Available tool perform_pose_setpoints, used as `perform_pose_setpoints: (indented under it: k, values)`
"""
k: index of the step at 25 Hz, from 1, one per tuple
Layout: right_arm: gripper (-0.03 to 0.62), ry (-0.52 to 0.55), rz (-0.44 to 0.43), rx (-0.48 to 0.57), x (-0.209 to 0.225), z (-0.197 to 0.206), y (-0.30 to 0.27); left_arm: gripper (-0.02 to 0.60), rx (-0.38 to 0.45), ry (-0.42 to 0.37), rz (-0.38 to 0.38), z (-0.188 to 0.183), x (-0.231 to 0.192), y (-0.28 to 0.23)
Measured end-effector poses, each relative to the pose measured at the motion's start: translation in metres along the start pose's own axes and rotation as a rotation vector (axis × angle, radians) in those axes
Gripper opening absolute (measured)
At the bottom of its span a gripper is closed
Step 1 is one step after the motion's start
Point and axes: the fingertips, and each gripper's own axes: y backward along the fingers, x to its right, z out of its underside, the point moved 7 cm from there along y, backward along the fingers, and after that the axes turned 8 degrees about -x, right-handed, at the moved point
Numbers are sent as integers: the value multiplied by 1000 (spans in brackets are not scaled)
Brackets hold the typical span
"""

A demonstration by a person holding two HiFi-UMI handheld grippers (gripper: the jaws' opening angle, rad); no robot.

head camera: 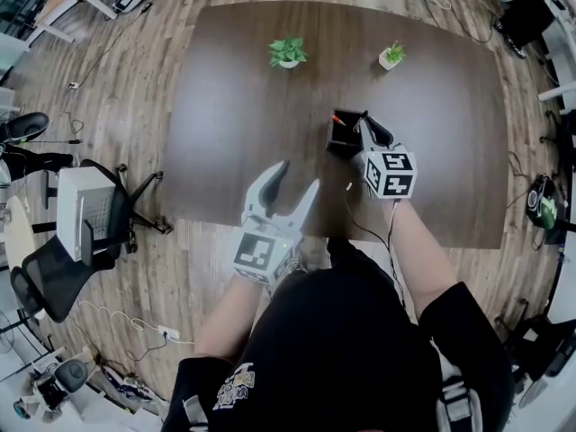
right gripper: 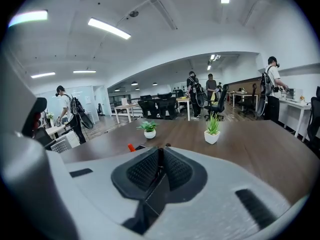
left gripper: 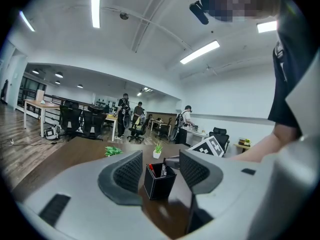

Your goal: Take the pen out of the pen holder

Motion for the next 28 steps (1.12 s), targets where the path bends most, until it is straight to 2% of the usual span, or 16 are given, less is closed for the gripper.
perform_pose_setpoints:
  k: [12, 23, 28]
  values:
    - [37, 14, -13, 102, -17, -21, 41, 208, 35, -4, 8, -4, 7, 27]
    - [35, 64, 10, 292, -59, -59, 130, 203, 93, -29, 34, -8, 14, 74]
    - [35, 82, 29, 365, -86, -65, 179, 158, 91, -48, 67, -4, 19, 99]
